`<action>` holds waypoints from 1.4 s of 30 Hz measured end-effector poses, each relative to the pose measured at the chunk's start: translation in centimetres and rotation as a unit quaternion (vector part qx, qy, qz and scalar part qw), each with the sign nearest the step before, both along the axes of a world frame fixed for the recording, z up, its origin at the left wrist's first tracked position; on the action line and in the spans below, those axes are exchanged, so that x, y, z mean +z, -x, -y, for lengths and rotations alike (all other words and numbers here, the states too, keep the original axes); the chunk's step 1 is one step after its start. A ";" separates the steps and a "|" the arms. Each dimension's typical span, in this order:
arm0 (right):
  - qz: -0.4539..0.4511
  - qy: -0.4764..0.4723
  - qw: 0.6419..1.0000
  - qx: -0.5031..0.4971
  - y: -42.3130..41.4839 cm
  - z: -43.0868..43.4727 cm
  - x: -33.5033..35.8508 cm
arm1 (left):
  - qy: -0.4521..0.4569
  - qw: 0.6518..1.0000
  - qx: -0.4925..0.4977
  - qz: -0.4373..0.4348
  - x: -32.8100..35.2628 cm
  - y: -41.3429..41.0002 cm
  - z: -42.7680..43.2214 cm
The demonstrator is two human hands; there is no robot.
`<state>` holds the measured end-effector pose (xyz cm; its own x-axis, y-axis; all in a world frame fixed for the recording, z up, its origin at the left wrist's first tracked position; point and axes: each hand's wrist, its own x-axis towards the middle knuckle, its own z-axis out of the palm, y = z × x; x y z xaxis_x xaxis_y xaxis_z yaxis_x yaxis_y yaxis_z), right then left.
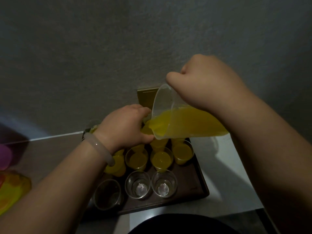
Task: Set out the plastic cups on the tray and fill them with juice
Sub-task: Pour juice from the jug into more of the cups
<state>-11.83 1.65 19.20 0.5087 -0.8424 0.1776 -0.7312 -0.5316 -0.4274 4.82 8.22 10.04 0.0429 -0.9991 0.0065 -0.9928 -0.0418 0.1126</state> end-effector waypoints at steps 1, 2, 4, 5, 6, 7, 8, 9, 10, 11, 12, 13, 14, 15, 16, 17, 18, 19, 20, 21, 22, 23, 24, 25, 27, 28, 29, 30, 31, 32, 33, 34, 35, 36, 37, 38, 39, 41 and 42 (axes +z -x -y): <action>-0.001 0.000 1.000 0.001 0.0 0.0 0.0 | 0.000 1.000 0.000 0.000 0.0 0.0 0.0; -0.002 0.000 1.000 0.002 0.0 0.0 0.0 | 0.000 1.000 0.000 0.000 0.0 0.0 0.0; -0.005 0.000 1.000 0.003 0.0 0.0 0.0 | 0.002 1.000 -0.001 0.000 0.1 0.0 0.0; -0.005 0.001 1.000 0.003 -0.1 0.0 0.0 | 0.002 1.000 -0.001 -0.001 0.1 0.0 0.0; -0.006 0.001 1.000 0.003 -0.1 0.0 0.0 | 0.001 1.000 0.000 -0.003 0.1 0.1 0.0; -0.005 0.001 1.000 0.004 -0.1 0.0 0.1 | 0.000 1.000 0.000 -0.004 0.1 0.1 0.0; -0.005 0.001 1.000 0.003 -0.1 0.0 0.1 | 0.000 1.000 0.000 -0.004 0.1 0.1 0.0; -0.006 0.001 1.000 0.003 -0.1 0.0 0.1 | 0.000 1.000 -0.001 -0.005 0.2 0.1 0.0; -0.006 0.001 1.000 0.004 -0.1 0.0 0.1 | 0.000 1.000 -0.001 -0.005 0.2 0.1 0.0; -0.007 0.002 1.000 0.004 -0.1 -0.1 0.2 | 0.000 1.000 -0.001 -0.005 0.2 0.1 0.0; -0.008 0.003 1.000 0.005 -0.1 -0.1 0.2 | 0.001 1.000 -0.001 -0.005 0.2 0.1 0.0; -0.009 0.004 1.000 0.006 -0.1 -0.2 0.2 | 0.001 1.000 0.000 -0.005 0.2 0.2 -0.1; -0.009 0.006 1.000 0.007 -0.1 -0.2 0.3 | 0.003 1.000 -0.001 -0.004 0.2 0.2 -0.1; -0.009 0.007 1.000 0.008 0.0 -0.3 0.3 | 0.005 1.000 -0.002 -0.004 0.2 0.2 -0.1; -0.010 0.009 1.000 0.008 0.0 -0.3 0.3 | 0.007 1.000 -0.003 -0.004 0.2 0.3 -0.2; -0.009 0.011 1.000 0.007 0.0 -0.4 0.4 | 0.008 1.000 -0.003 -0.004 0.2 0.3 -0.2; -0.008 0.012 1.000 0.007 0.0 -0.4 0.4 | 0.007 1.000 -0.002 -0.005 0.3 0.2 -0.2; -0.008 0.012 1.000 0.007 0.0 -0.4 0.4 | 0.004 1.000 -0.001 -0.006 0.3 0.2 -0.2; -0.008 0.011 1.000 0.008 0.0 -0.4 0.3 | 0.001 1.000 0.000 -0.007 0.3 0.2 -0.2; -0.009 0.010 1.000 0.007 0.0 -0.4 0.3 | 0.000 1.000 0.001 -0.007 0.3 0.2 -0.3; -0.009 0.009 1.000 0.006 0.1 -0.5 0.3 | 0.000 1.000 0.001 -0.006 0.3 0.2 -0.3; -0.009 0.009 1.000 0.006 0.1 -0.5 0.2 | 0.000 1.000 0.002 -0.004 0.3 0.3 -0.3; -0.009 0.010 1.000 0.006 0.1 -0.5 0.2 | 0.001 1.000 0.004 -0.003 0.3 0.3 -0.4; -0.009 0.012 1.000 0.008 0.1 -0.6 0.2 | 0.002 1.000 0.005 -0.003 0.3 0.3 -0.4; -0.010 0.015 1.000 0.011 0.1 -0.6 0.3 | 0.004 1.000 0.005 -0.005 0.3 0.3 -0.5; -0.010 0.015 1.000 0.012 0.1 -0.6 0.3 | 0.005 1.000 0.005 -0.006 0.3 0.3 -0.5; -0.010 0.015 1.000 0.012 0.2 -0.7 0.3 | 0.004 1.000 0.005 -0.007 0.4 0.3 -0.5; -0.009 0.015 1.000 0.012 0.1 -0.7 0.3 | 0.003 1.000 0.005 -0.007 0.4 0.4 -0.5; -0.009 0.015 1.000 0.012 0.2 -0.7 0.3 | 0.002 1.000 0.005 -0.007 0.4 0.4 -0.5; -0.008 0.014 1.000 0.012 0.2 -0.6 0.3 | 0.002 1.000 0.005 -0.008 0.4 0.4 -0.5; -0.007 0.014 1.000 0.012 0.2 -0.6 0.3 | 0.002 1.000 0.005 -0.009 0.4 0.4 -0.5; -0.005 0.014 1.000 0.011 0.3 -0.6 0.3 | 0.003 1.000 0.005 -0.010 0.5 0.4 -0.5; -0.001 0.014 1.000 0.011 0.3 -0.5 0.3 | 0.003 1.000 0.005 -0.010 0.5 0.4 -0.5; 0.003 0.012 1.000 0.010 0.3 -0.5 0.2 | 0.003 1.000 0.006 -0.009 0.5 0.4 -0.6; 0.007 0.010 1.000 0.010 0.4 -0.4 0.1 | 0.003 1.000 0.006 -0.007 0.5 0.4 -0.6; 0.009 0.010 1.000 0.010 0.5 -0.3 0.0 | 0.004 1.000 0.006 -0.005 0.5 0.4 -0.6; 0.011 0.010 1.000 0.008 0.5 -0.3 0.0 | 0.004 1.000 0.006 -0.003 0.5 0.4 -0.6; 0.017 0.009 1.000 0.005 0.8 -0.2 -0.2 | 0.005 1.000 0.007 -0.004 0.5 0.4 -0.6; 0.023 0.006 1.000 0.002 0.9 -0.1 -0.2 | 0.006 1.000 0.007 -0.006 0.5 0.4 -0.7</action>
